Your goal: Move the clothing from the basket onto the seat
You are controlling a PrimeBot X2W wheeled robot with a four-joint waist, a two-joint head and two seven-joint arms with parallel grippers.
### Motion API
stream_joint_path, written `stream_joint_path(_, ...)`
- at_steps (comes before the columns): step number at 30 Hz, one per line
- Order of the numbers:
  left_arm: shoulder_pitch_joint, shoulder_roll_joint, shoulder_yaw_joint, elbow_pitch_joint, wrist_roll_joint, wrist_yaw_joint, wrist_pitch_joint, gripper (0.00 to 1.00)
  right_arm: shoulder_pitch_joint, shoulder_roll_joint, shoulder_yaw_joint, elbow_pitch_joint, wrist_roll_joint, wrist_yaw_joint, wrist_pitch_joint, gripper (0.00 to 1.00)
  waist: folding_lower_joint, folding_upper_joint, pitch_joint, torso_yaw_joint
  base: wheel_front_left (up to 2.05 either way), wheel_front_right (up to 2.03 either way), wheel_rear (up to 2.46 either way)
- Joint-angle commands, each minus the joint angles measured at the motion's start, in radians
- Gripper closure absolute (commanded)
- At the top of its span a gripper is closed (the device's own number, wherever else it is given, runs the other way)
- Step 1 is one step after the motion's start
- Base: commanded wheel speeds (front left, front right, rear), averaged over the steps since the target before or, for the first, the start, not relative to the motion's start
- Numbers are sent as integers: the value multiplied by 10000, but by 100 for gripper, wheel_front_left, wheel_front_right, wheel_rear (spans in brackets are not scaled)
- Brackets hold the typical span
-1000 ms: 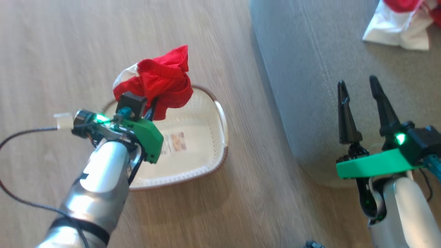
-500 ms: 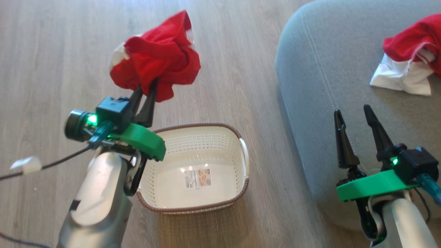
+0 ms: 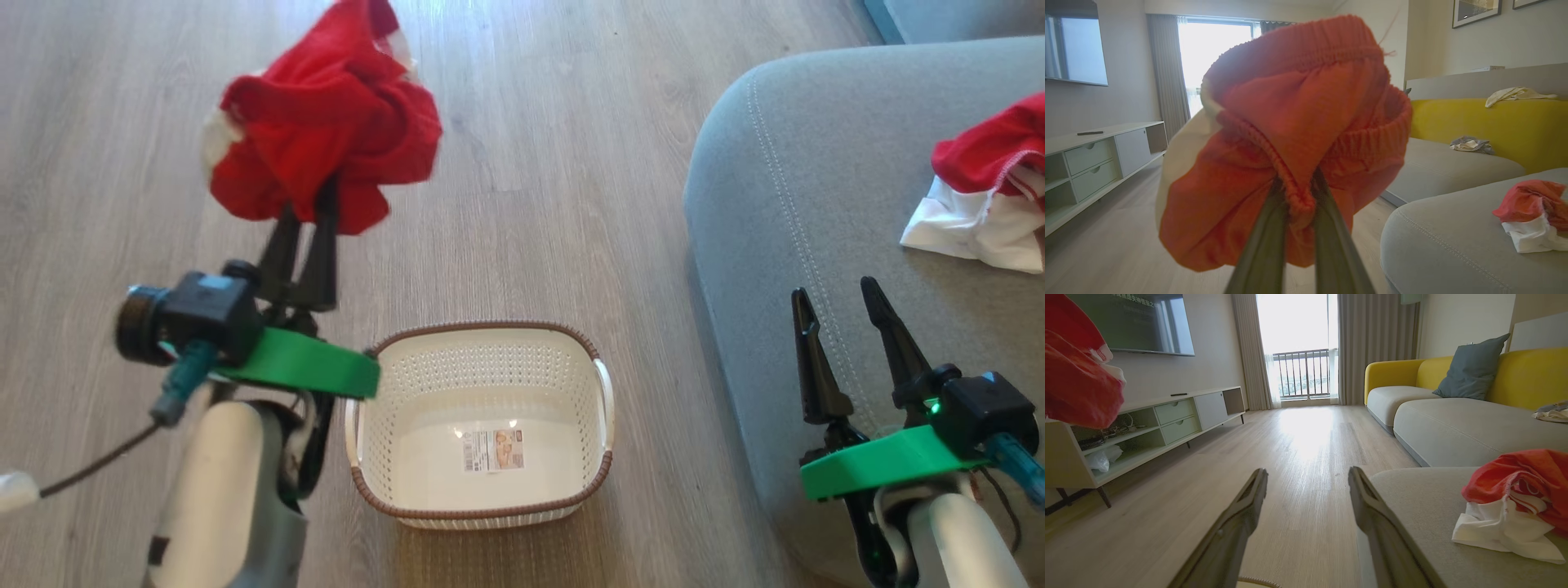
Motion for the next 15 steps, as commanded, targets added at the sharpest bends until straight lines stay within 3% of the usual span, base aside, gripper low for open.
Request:
stream_joint_path(1, -246, 56, 144, -467, 95, -74, -93, 100, -64, -175, 217, -340, 76, -2, -65, 0, 1, 0, -37, 34, 0, 0, 0)
stream_joint_path(15, 1004, 48, -1961, -772, 276, -553, -93, 100, 144, -94, 180, -436, 120, -2, -65, 0, 1, 0, -150, 139, 0, 0, 0)
